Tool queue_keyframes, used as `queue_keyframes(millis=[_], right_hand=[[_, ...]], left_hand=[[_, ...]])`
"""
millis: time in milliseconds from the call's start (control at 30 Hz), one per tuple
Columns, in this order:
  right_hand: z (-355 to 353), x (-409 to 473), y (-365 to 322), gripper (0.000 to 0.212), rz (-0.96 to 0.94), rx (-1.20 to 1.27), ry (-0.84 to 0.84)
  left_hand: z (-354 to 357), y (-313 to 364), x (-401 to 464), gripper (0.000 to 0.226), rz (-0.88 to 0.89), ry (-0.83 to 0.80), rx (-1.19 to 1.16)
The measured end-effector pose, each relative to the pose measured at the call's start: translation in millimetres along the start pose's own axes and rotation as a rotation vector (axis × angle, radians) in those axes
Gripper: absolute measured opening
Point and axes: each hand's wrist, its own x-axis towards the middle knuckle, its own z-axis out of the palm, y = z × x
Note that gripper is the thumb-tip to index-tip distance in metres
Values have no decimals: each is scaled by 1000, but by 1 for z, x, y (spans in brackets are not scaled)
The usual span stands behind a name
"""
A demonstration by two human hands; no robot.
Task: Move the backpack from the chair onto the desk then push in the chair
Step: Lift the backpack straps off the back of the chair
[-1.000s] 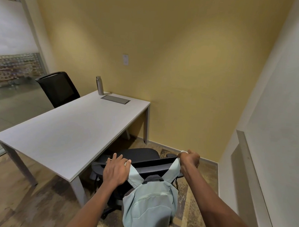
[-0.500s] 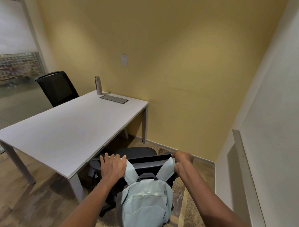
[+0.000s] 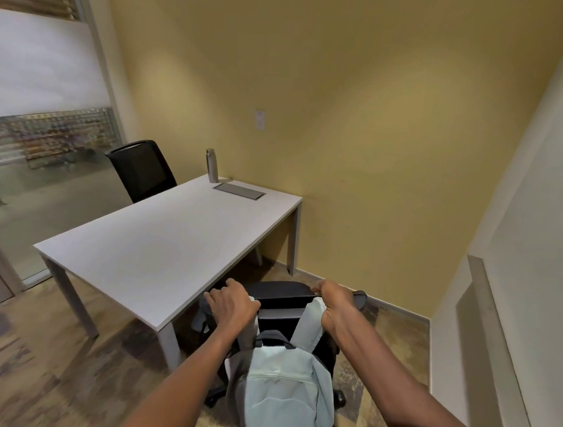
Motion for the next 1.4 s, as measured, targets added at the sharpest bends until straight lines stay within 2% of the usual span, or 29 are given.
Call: queue_keyframes(millis=[100,167,200,300,333,800,933,1067,1167,1233,1300,1400], right_hand=[[9,-8,3,47,2,-12,-43],[14,-8,7,62,0,-17,-48],[18,-10,9,60,6,-20,-49],[30,-24,11,8,45,-37,-89],[35,-28,13,4,56,-36,-102],[97,-76,24,11,127,-6,-290],[116,-92,24,10,138,15,-322],[132,-107,21,16,157,86,-352],[150,-114,19,3,167,91,-410],[163,-117,17,25,173,70,-419],[171,-119,13,35,169,63,-434],[177,-133,1,21,149,104,-454]], left_hand=[[-13,-7,5,51,-113,10,-189],[-19,-18,9,42,-151,39,-292],[-22,-23,11,40,-156,48,-334],[-28,-38,17,37,-150,68,-404],[-32,-41,17,35,-151,81,-424],[-77,-105,32,16,-127,306,-599],[-95,-124,39,15,-95,310,-627],[-114,-152,42,28,103,115,-531],[-120,-175,40,31,244,-55,-330],[-122,-189,35,34,288,-169,-300],[-123,-204,28,41,345,-315,-248],[-123,-218,16,56,407,-469,-142]])
